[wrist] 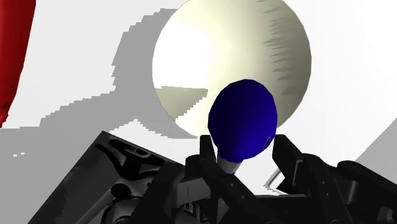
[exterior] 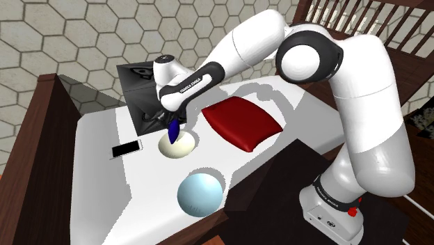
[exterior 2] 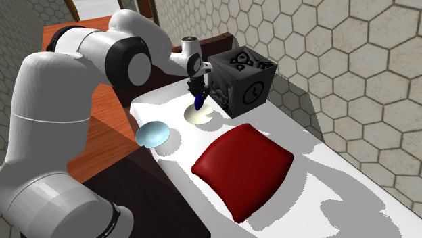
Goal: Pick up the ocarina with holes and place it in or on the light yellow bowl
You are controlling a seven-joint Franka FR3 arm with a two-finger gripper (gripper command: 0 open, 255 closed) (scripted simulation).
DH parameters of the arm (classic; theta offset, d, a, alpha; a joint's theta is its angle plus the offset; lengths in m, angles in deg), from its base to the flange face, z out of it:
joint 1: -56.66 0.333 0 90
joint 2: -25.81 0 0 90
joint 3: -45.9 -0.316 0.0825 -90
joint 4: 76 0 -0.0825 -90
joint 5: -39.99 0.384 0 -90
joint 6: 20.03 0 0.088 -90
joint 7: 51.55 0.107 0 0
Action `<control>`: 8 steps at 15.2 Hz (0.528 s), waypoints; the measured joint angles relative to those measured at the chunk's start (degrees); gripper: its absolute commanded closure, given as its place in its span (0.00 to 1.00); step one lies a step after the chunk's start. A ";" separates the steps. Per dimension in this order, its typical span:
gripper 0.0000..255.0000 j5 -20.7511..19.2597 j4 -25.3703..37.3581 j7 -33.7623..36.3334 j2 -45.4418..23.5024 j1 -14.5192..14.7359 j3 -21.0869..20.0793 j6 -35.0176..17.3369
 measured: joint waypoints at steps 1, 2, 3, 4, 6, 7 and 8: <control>1.00 -0.07 -0.26 0.03 -0.30 -0.02 0.05 -0.57; 1.00 -0.14 -0.06 0.14 -0.99 0.05 0.12 -1.07; 1.00 -0.21 -0.24 0.17 -1.44 0.03 0.18 -1.67; 1.00 -0.27 -0.04 0.29 -1.96 0.12 0.22 -1.99; 1.00 -0.39 0.10 0.39 -3.03 0.16 0.34 -2.93; 1.00 -0.46 0.37 0.45 -3.76 0.19 0.41 -3.40; 1.00 -0.52 0.57 0.51 -4.14 0.21 0.48 -3.79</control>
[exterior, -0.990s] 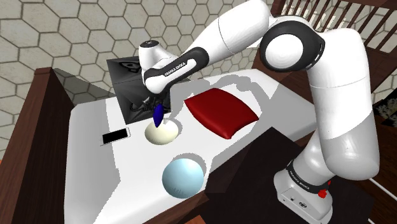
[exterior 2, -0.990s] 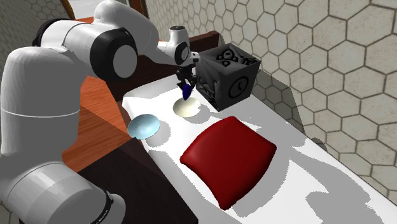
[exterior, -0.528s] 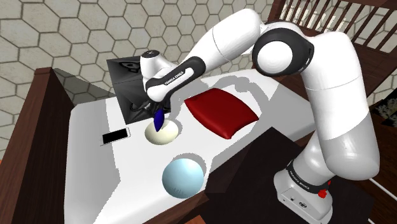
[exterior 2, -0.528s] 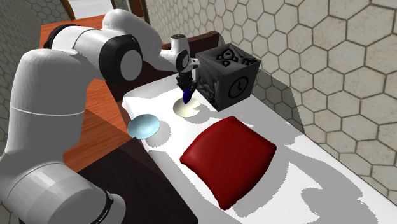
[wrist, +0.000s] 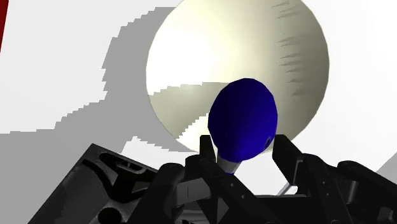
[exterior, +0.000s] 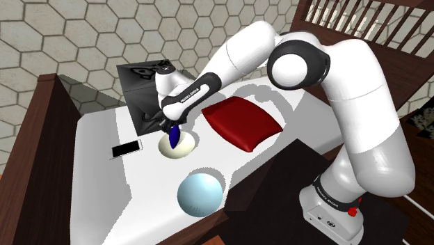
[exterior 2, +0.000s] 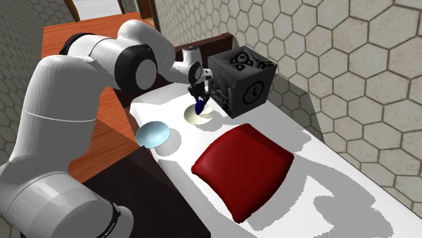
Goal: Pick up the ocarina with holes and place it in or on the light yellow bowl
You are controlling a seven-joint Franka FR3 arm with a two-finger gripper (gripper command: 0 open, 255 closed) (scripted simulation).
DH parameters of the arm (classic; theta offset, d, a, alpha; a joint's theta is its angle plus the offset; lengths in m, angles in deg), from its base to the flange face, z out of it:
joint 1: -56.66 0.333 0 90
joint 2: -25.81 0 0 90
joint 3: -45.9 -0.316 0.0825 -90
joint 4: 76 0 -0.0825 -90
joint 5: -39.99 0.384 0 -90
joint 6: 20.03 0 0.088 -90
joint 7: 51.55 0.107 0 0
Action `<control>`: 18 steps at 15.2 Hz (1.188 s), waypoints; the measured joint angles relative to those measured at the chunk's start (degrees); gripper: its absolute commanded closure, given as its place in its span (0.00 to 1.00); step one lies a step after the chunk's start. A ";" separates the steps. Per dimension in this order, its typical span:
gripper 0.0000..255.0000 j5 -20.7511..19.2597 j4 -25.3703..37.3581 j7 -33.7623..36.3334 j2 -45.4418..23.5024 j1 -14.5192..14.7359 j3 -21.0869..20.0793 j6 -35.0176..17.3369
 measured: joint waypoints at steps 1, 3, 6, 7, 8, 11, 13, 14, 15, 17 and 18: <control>1.00 -0.03 0.30 -0.02 -0.44 -0.03 0.05 -0.27; 1.00 -0.11 0.02 0.18 -0.69 0.11 0.10 -0.71; 1.00 -0.11 0.17 0.14 -0.83 0.07 0.11 -0.81; 1.00 -0.10 0.17 0.13 -0.83 0.06 0.11 -0.80; 0.00 -0.10 0.23 0.13 -0.87 0.07 0.11 -0.78; 0.00 -0.10 0.26 0.18 -1.12 0.14 0.09 -0.71; 0.00 -0.10 0.28 0.19 -1.15 0.15 0.09 -0.70; 0.00 -0.10 0.19 0.19 -1.11 0.15 0.09 -0.74; 0.00 -0.05 -0.21 0.19 -0.31 0.16 0.02 -0.31; 0.00 0.17 -1.08 0.11 2.22 0.15 -0.24 1.31; 0.00 0.28 -1.55 0.03 3.45 0.10 -0.34 2.06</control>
